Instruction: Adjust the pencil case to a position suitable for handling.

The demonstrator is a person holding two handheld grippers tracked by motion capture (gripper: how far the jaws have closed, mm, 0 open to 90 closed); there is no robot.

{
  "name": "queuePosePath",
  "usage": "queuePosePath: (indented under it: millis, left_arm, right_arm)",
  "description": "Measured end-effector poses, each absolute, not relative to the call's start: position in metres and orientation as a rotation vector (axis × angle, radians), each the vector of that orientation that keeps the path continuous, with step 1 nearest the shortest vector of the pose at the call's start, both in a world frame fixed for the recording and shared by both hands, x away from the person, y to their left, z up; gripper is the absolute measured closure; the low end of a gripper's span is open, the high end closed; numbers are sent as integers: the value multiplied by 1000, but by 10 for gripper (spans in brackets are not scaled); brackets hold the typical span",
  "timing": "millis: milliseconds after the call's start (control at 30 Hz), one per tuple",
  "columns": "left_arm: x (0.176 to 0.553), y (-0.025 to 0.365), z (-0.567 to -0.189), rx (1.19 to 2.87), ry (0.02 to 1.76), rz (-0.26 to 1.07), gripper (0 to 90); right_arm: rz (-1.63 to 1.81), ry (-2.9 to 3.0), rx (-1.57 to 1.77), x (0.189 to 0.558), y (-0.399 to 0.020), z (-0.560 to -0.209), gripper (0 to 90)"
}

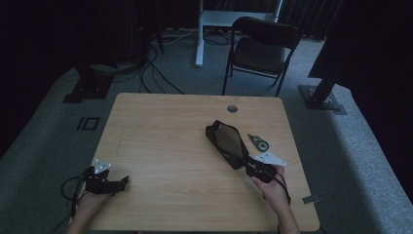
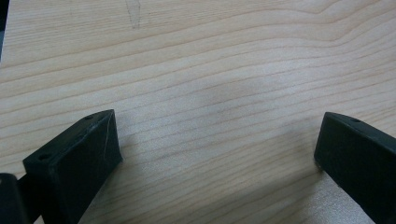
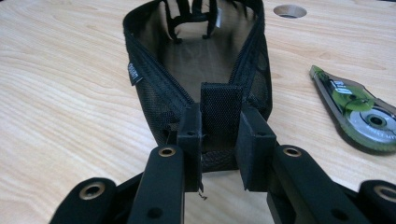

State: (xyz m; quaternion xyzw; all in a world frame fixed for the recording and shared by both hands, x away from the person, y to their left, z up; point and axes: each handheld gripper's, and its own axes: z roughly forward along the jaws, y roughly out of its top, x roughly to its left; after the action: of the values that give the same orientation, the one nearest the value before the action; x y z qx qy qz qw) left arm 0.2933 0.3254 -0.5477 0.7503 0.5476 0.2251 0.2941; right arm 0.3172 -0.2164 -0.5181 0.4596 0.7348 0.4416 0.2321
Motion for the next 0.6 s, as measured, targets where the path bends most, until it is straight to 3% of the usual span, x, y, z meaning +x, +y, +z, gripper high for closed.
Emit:
queuePosePath:
  millis: [600]
  left_arm:
    - [293,325,-548,1998,1458,600,4]
  right_arm:
    - [1225,1986,1290,270,-210,-520,731]
